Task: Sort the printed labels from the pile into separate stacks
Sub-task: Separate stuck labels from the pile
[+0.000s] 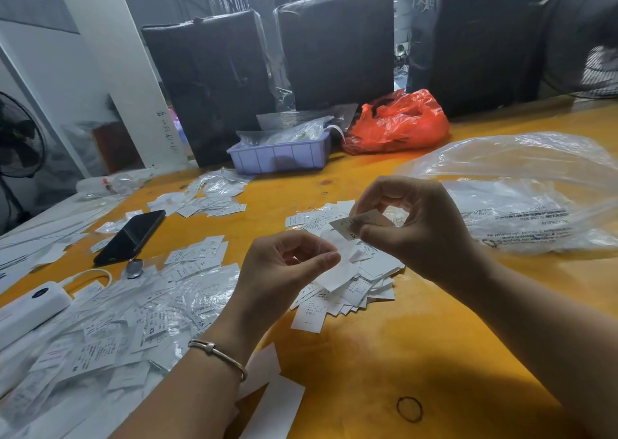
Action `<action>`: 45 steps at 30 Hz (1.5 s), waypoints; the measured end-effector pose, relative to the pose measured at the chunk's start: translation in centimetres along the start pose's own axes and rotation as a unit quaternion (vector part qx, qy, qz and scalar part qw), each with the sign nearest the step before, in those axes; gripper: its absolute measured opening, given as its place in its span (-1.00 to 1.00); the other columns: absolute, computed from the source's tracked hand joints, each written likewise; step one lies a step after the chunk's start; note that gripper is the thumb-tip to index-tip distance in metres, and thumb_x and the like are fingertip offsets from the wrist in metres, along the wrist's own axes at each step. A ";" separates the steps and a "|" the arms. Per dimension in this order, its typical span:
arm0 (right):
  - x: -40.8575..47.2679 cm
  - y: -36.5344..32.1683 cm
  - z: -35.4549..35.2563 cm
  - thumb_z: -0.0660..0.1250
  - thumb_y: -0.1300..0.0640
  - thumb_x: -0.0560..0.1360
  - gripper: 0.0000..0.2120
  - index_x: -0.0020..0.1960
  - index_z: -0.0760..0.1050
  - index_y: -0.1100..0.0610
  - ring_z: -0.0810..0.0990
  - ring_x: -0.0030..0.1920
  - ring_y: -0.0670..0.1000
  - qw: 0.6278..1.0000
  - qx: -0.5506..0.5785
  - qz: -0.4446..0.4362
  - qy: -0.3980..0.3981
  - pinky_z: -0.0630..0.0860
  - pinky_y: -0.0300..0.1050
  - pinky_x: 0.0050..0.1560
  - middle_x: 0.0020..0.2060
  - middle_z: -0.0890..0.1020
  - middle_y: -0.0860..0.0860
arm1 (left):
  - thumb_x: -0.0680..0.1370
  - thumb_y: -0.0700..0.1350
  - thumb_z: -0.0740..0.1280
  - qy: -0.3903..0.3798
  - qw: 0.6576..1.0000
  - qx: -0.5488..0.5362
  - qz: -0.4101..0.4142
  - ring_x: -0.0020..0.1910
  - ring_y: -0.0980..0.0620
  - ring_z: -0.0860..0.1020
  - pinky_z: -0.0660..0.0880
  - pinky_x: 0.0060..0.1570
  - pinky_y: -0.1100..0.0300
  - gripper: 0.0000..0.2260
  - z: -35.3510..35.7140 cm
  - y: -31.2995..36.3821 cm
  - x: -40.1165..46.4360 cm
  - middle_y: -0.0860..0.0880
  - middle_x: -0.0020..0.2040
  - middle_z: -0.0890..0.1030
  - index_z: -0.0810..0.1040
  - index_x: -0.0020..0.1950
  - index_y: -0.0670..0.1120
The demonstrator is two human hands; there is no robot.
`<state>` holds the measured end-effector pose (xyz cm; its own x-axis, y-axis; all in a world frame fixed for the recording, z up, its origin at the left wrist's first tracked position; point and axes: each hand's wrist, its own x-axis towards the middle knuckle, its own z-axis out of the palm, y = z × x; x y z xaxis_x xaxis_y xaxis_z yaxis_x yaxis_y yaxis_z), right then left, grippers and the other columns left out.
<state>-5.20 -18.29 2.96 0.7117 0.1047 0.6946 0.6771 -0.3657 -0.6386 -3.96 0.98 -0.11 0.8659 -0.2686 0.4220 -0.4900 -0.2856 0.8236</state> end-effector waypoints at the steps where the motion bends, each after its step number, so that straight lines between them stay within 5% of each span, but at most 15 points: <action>1: 0.0 0.1 0.0 0.44 0.41 0.32 -0.90 -0.25 0.60 0.26 0.60 -0.26 0.00 1.000 0.010 0.001 -0.008 0.57 -0.11 -0.15 -0.34 0.65 0.07 | 0.36 -0.02 0.49 -0.004 1.000 0.000 -0.001 -0.19 -0.01 0.64 0.61 -0.16 0.17 -0.86 0.0 0.1 0.0 -0.01 -0.21 0.70 0.70 -0.15 -0.05; 4: -0.1 0.2 -0.1 0.41 0.42 0.34 -0.91 -0.28 0.61 0.28 0.60 -0.27 0.02 0.998 0.036 0.021 -0.037 0.52 -0.25 -0.16 -0.36 0.65 0.08 | 0.37 0.01 0.47 -0.016 1.000 0.005 -0.004 -0.22 0.04 0.62 0.58 -0.19 0.20 -0.86 0.0 0.2 -0.1 0.02 -0.22 0.69 0.70 -0.15 -0.03; 10: 0.1 0.6 0.1 0.40 0.34 0.41 -0.89 -0.24 0.66 0.20 0.52 -0.24 0.10 0.995 0.023 0.046 -0.089 0.46 0.03 -0.16 -0.30 0.60 0.13 | 0.38 0.06 0.43 -0.047 0.999 0.018 -0.015 -0.19 -0.10 0.60 0.56 -0.19 -0.02 -0.84 0.3 0.3 0.0 -0.02 -0.23 0.68 0.70 -0.17 0.01; 15: 0.0 0.8 0.2 0.46 0.27 0.41 -0.80 0.02 0.63 0.13 0.60 -0.20 0.00 0.998 -0.010 0.046 -0.045 0.55 0.03 -0.10 -0.24 0.66 0.01 | 0.42 0.03 0.42 -0.042 0.998 0.010 -0.035 -0.25 0.06 0.62 0.59 -0.22 0.20 -0.85 0.2 0.1 0.0 0.01 -0.21 0.70 0.70 -0.17 -0.03; 20: 0.1 0.8 0.1 0.47 0.32 0.40 -0.83 -0.09 0.67 0.09 0.59 -0.20 -0.14 0.998 -0.052 0.014 -0.016 0.55 -0.27 -0.20 -0.23 0.68 -0.06 | 0.41 0.00 0.43 -0.037 0.998 -0.022 -0.044 -0.27 0.10 0.65 0.50 -0.26 0.38 -0.80 0.2 0.3 0.1 0.00 -0.22 0.71 0.70 -0.12 -0.11; 23: -0.2 0.8 0.5 0.47 0.31 0.39 -0.88 -0.11 0.69 0.14 0.61 -0.20 -0.08 0.997 -0.058 0.007 -0.056 0.55 -0.20 -0.16 -0.23 0.68 -0.04 | 0.43 -0.07 0.45 -0.039 0.998 -0.033 -0.044 -0.20 0.08 0.68 0.55 -0.21 0.34 -0.87 0.3 0.2 0.1 -0.04 -0.19 0.72 0.71 -0.12 -0.10; 26: -0.2 0.8 0.7 0.48 0.20 0.42 -0.95 -0.16 0.70 0.18 0.59 -0.10 -0.10 0.994 -0.029 0.022 -0.100 0.52 -0.17 -0.05 -0.19 0.66 -0.04 | 0.40 -0.02 0.43 -0.037 0.997 -0.043 -0.043 -0.11 0.02 0.69 0.61 -0.10 0.22 -0.84 0.1 0.1 0.1 -0.06 -0.16 0.72 0.70 -0.12 -0.08; 31: -0.2 1.1 0.9 0.36 -0.06 0.44 -0.71 -0.12 0.70 0.14 0.53 0.02 -0.14 0.989 -0.028 0.063 -0.133 0.44 -0.22 0.04 -0.10 0.64 -0.08 | 0.42 -0.07 0.44 -0.025 0.997 -0.052 -0.052 -0.14 0.08 0.67 0.54 -0.19 0.31 -0.86 0.1 0.0 0.2 -0.04 -0.18 0.71 0.69 -0.10 -0.11; 36: 0.0 2.4 0.4 0.38 0.25 0.47 -0.86 -0.04 0.66 0.08 0.59 -0.07 -0.04 0.993 -0.066 0.094 -0.028 0.51 -0.14 -0.05 -0.10 0.66 -0.05 | 0.51 -0.27 0.40 0.068 0.995 -0.051 -0.054 -0.17 0.19 0.65 0.53 -0.25 0.37 -0.87 -1.2 -0.2 0.7 0.05 -0.19 0.70 0.64 -0.03 -0.07; 40: -0.3 3.2 0.5 0.45 0.29 0.37 -0.67 0.08 0.63 0.01 0.52 0.11 -0.08 0.973 -0.124 0.135 -0.142 0.44 -0.21 0.15 0.05 0.59 -0.12 | 0.42 -0.10 0.30 0.201 0.976 -0.006 -0.080 -0.33 0.27 0.53 0.50 -0.31 0.24 -0.88 -2.3 -0.4 0.9 0.11 -0.34 0.62 0.62 -0.26 -0.04; 43: -0.7 3.4 0.9 0.51 0.18 0.34 -0.57 0.17 0.59 -0.08 0.39 0.24 -0.20 0.960 -0.133 0.111 -0.221 0.23 -0.50 0.17 0.18 0.50 -0.19 | 0.36 -0.12 0.22 0.269 0.957 0.005 -0.108 -0.47 0.11 0.46 0.44 -0.32 0.13 -0.83 -3.1 -0.6 1.0 0.04 -0.51 0.50 0.54 -0.41 -0.07; 45: -0.9 3.6 1.3 0.53 0.04 0.35 -0.54 0.22 0.56 -0.15 0.33 0.30 -0.21 0.947 -0.166 0.091 -0.261 0.23 -0.36 0.27 0.26 0.46 -0.21 | 0.39 -0.20 0.21 0.280 0.948 0.075 -0.132 -0.48 0.02 0.39 0.36 -0.37 0.13 -0.80 -3.5 -1.2 1.2 0.00 -0.53 0.46 0.52 -0.43 -0.12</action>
<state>-3.17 -18.54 -0.37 0.8649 0.4228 0.2707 0.5004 -0.6833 -0.5317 -2.01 4.24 0.74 0.8573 0.3501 0.3774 -0.2205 -0.4127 0.8838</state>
